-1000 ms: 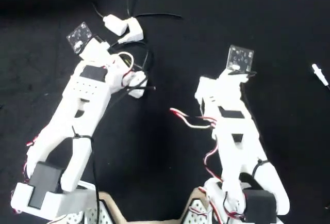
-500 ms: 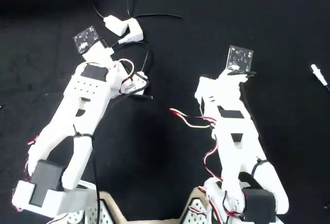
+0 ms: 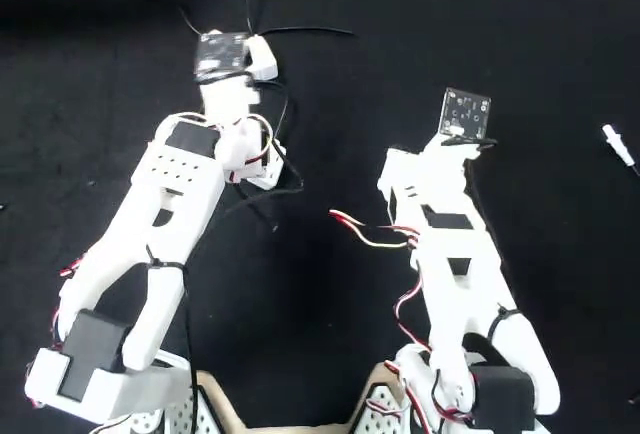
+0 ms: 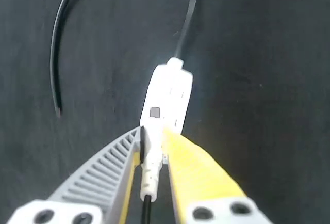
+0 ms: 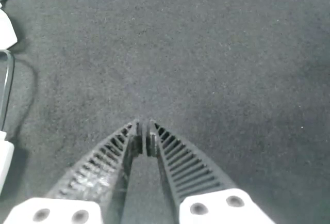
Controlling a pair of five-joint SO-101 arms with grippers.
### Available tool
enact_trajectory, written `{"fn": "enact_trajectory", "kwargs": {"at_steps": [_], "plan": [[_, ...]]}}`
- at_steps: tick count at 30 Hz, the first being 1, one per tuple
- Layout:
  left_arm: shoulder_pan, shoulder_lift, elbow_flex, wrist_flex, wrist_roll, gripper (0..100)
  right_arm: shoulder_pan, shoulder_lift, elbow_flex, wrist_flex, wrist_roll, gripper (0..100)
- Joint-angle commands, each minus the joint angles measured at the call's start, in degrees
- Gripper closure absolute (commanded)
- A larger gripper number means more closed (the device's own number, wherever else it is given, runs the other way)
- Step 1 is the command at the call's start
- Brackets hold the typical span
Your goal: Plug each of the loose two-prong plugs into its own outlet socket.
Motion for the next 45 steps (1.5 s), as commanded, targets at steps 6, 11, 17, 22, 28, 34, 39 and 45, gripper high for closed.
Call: {"fn": "enact_trajectory", "kwargs": {"at_steps": [6,11,17,22,28,34,39,45], "plan": [[0.22,-0.26,-2.07,-5.54,-27.25,97,0.35,0.22,-2.24,-2.55,-0.18,95.7],[-0.04,2.55,-0.48,-5.45,-34.46,97,0.35,0.48,-2.24,-2.46,0.79,95.6],[-11.30,8.26,-1.71,-3.87,-23.74,97,-3.60,9.27,-11.65,5.45,4.84,95.6],[-24.84,7.74,0.48,-3.78,-17.32,97,-6.95,20.88,-24.13,13.98,8.35,95.6],[-34.24,1.14,11.47,-4.22,-16.09,97,-14.86,25.27,-30.55,18.20,10.02,95.6],[-34.68,-5.80,23.43,-4.31,-10.64,97,-22.59,26.07,-31.52,17.32,10.02,95.6],[-35.30,-9.05,32.40,-9.76,-9.32,97,-24.97,31.52,-35.91,17.85,9.93,95.6],[-39.60,-12.57,33.45,-10.90,-6.59,97,-26.73,42.77,-52.26,28.22,9.93,95.6]]}}
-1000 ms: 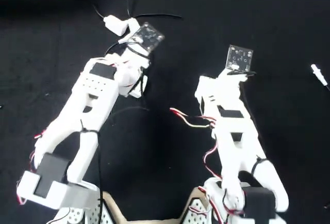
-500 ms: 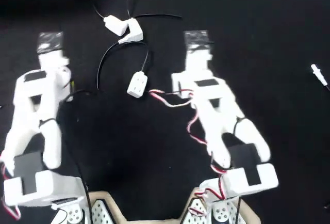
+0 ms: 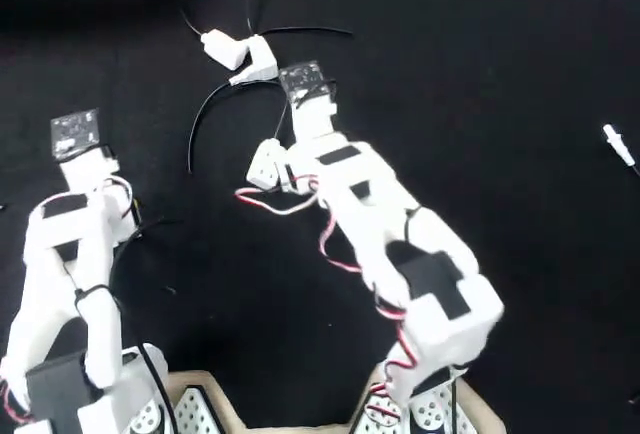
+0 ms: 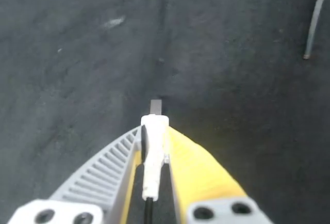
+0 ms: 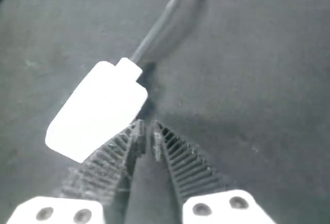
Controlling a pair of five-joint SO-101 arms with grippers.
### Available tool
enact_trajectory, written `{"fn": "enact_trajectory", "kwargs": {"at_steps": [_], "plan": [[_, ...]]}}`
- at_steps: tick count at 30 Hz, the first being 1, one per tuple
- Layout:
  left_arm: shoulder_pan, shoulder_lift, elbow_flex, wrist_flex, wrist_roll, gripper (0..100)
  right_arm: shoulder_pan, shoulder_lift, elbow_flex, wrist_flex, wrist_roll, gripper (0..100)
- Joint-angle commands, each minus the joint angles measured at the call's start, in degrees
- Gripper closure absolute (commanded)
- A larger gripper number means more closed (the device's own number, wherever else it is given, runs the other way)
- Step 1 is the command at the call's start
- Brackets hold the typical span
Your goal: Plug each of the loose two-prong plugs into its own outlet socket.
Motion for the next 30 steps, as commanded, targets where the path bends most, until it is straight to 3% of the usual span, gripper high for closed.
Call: {"fn": "enact_trajectory", "kwargs": {"at_steps": [1,10,19,22,30], "plan": [[-3.21,-1.41,0.31,-0.35,2.90,97,-2.99,5.32,-12.70,5.89,0.26,95.6],[-5.23,-1.93,1.45,-3.60,3.25,97,-10.29,17.63,-32.57,16.18,0.26,95.6],[-3.47,-1.93,1.45,-3.69,3.25,97,-14.07,18.42,-34.77,18.64,0.35,95.6],[-3.47,-1.93,1.54,-3.69,3.25,97,-13.01,18.42,-35.03,21.71,0.35,95.6],[-1.27,-1.85,1.36,-5.63,3.34,97,-1.85,12.09,-34.51,31.56,0.09,95.9]]}}
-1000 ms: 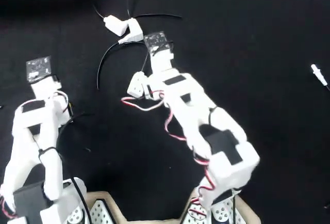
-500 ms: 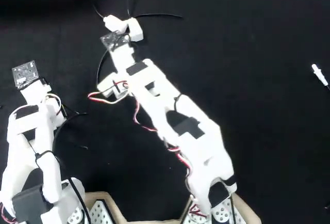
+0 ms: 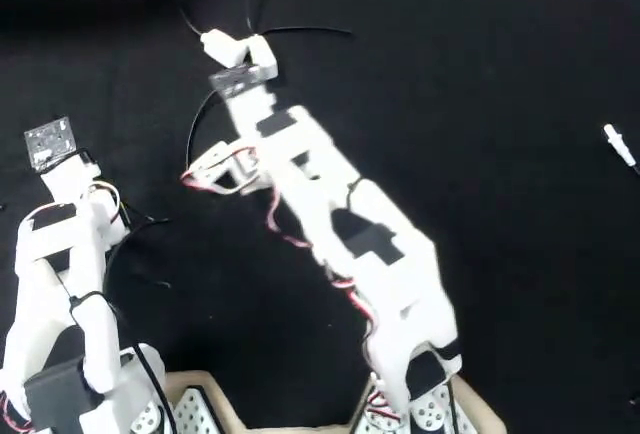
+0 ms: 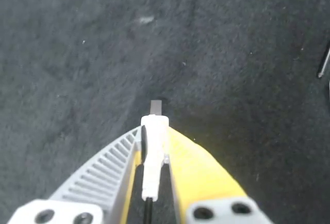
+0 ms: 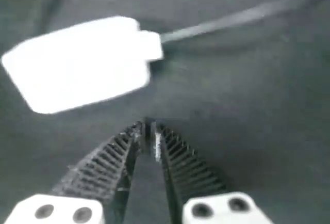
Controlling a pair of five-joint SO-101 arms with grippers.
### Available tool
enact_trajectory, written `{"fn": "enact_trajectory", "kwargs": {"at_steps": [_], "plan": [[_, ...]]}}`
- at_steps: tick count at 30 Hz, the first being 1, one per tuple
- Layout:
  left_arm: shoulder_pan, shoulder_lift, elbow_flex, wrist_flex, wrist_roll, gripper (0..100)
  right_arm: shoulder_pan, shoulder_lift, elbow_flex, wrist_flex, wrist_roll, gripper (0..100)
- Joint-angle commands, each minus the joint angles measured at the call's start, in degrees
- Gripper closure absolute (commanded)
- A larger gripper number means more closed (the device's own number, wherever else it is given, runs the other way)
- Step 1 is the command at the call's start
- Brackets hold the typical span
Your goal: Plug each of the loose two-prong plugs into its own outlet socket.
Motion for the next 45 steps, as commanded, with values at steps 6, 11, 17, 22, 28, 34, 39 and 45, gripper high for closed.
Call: {"fn": "enact_trajectory", "kwargs": {"at_steps": [6,11,17,22,28,34,39,45], "plan": [[2.59,-0.88,-1.19,-1.76,9.85,97,11.08,-17.27,3.03,8.18,0.18,95.7],[3.21,-0.88,-3.38,-0.44,11.69,97,13.98,-18.15,17.71,-1.93,2.20,95.6],[4.97,-0.88,-7.52,2.29,17.93,97,18.73,-18.15,25.71,-6.51,3.69,95.6],[8.48,-0.97,-12.79,5.98,13.45,97,19.08,-18.59,27.47,-9.41,1.76,95.6],[14.99,-0.88,-16.84,6.77,3.96,97,22.42,-18.68,27.56,-9.93,-3.96,95.8],[21.14,-0.18,-21.14,7.12,2.29,97,25.49,-18.68,27.56,-10.81,-8.35,95.8],[21.41,1.67,-23.96,7.21,12.92,97,25.85,-19.30,27.47,-10.90,-8.09,95.8],[21.23,7.91,-24.92,8.00,29.80,97,26.29,-19.74,27.91,-13.10,-7.91,95.7]]}}
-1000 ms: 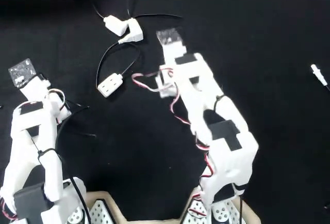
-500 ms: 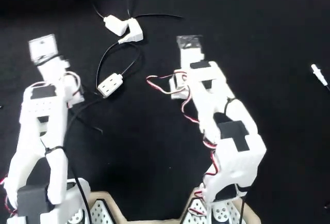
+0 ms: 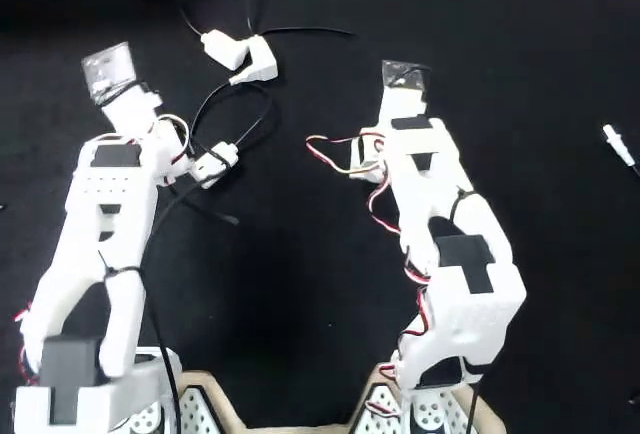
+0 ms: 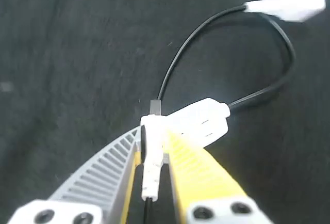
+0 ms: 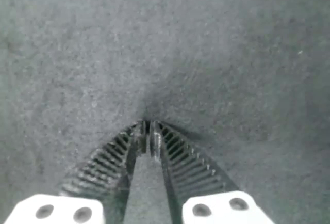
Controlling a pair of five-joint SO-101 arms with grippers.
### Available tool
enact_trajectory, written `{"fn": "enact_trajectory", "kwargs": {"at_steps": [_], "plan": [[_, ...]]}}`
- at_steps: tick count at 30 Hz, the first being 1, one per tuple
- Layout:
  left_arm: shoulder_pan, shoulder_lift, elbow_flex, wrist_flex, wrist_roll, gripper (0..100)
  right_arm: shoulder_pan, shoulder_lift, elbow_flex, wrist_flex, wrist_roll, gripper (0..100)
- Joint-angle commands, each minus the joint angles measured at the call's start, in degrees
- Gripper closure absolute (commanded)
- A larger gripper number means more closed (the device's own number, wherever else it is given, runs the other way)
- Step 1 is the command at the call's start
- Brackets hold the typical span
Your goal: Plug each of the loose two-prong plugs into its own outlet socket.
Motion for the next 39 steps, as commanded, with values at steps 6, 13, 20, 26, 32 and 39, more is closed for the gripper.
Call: {"fn": "enact_trajectory", "kwargs": {"at_steps": [6,13,20,26,32,39], "plan": [[1.45,1.49,-7.87,7.12,10.55,97,1.14,-2.77,0.04,-1.14,-0.44,95.7],[3.74,1.49,-9.98,9.58,12.92,97,1.14,-2.68,0.04,-1.76,-0.44,95.7],[4.53,-0.88,-11.91,13.54,24.79,97,1.14,-2.68,0.04,-1.93,-0.53,95.7],[2.59,-2.64,-11.12,15.65,42.73,97,1.14,-2.68,0.04,-1.93,-0.62,95.7],[3.56,-2.29,-10.86,16.00,49.05,97,1.14,-2.68,0.04,-1.93,-0.62,95.7],[8.84,7.12,-10.24,9.14,40.09,97,1.14,-2.68,0.04,-1.93,-0.62,95.7]]}}
